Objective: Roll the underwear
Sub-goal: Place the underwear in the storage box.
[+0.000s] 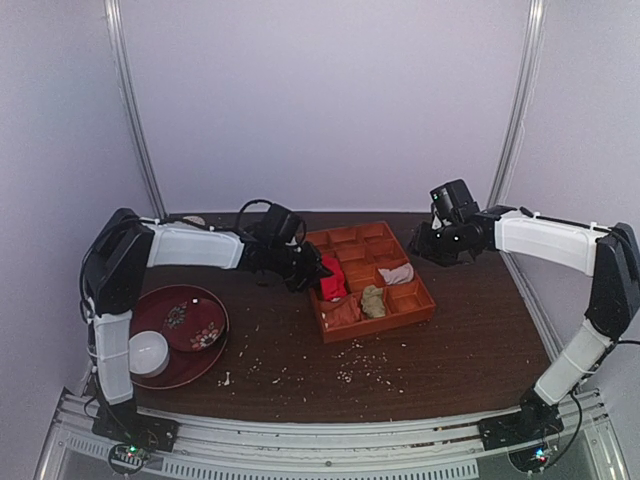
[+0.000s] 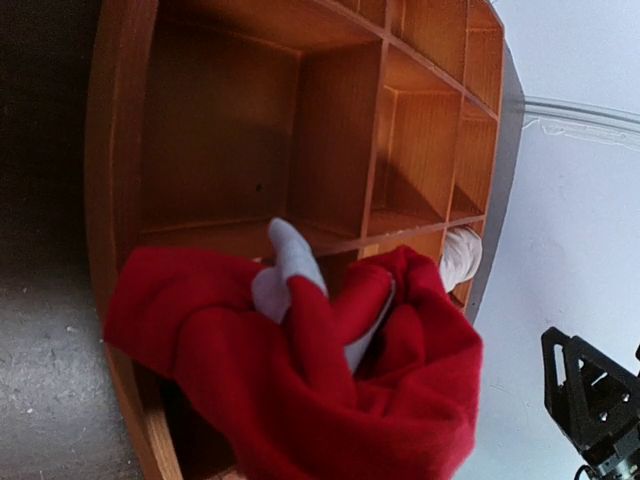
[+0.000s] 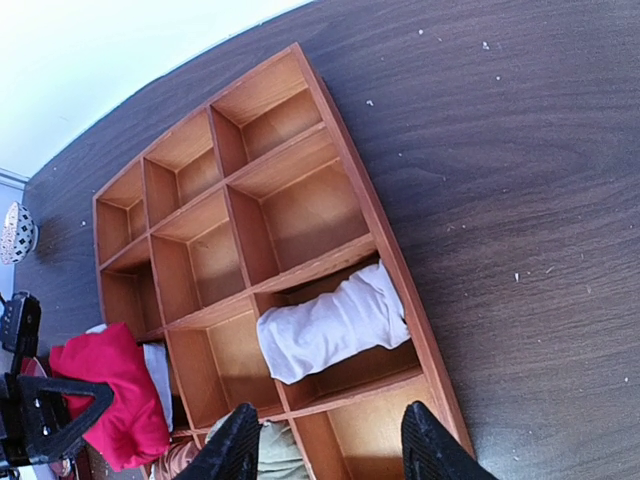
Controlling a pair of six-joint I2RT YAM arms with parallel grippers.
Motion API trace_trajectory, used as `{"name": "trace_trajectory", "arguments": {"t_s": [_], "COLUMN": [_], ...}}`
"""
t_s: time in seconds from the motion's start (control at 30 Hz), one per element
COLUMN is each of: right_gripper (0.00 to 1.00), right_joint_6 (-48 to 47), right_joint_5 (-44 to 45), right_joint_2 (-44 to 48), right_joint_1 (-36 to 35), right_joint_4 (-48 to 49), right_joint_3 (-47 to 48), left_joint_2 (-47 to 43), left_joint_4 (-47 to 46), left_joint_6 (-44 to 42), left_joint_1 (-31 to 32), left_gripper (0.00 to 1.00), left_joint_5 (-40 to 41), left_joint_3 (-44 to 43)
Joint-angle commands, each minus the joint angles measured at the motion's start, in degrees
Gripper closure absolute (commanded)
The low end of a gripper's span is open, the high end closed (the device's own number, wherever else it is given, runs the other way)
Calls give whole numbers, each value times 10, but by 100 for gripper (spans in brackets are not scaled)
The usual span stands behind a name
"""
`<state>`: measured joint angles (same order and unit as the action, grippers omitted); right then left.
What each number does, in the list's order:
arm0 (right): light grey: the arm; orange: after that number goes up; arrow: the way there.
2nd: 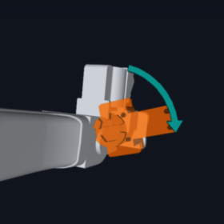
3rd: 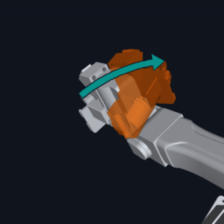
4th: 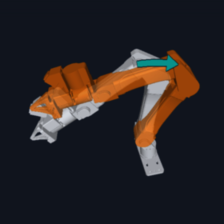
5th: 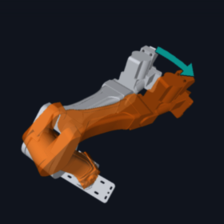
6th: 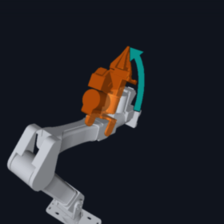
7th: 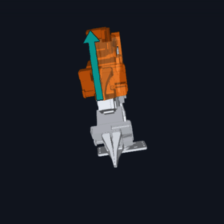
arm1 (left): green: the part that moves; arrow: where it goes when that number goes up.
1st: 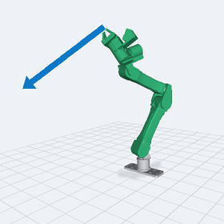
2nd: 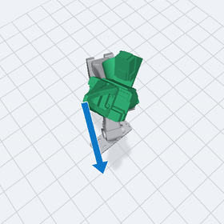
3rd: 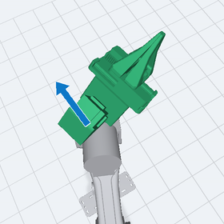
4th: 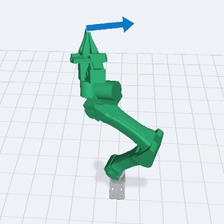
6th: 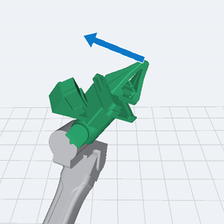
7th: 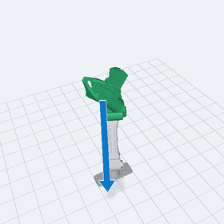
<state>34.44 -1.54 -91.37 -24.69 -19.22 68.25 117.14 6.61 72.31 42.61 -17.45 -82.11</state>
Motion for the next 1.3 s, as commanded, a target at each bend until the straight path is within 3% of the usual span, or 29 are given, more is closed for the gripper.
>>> {"name": "trace_trajectory", "arguments": {"t_s": [0.0,0.4,0.77,0.97,1.27], "right_gripper": [52,53,53,53,53], "right_joint_6": [-10,-12,-11,-13,-11], "right_joint_5": [-19,-34,-42,-41,-45], "right_joint_2": [17,17,9,11,10], "right_joint_1": [9,16,15,15,15], "right_joint_4": [15,19,18,18,25], "right_joint_3": [-21,-35,-33,-36,-42], "left_joint_2": [19,17,43,43,55], "left_joint_4": [-39,-130,-194,-84,155], "left_joint_6": [12,-2,15,10,-21], "left_joint_1": [8,16,15,14,14], "left_gripper": [100,100,100,100,100], "left_joint_5": [35,15,6,20,46], "left_joint_3": [-42,-46,30,26,-73]}}
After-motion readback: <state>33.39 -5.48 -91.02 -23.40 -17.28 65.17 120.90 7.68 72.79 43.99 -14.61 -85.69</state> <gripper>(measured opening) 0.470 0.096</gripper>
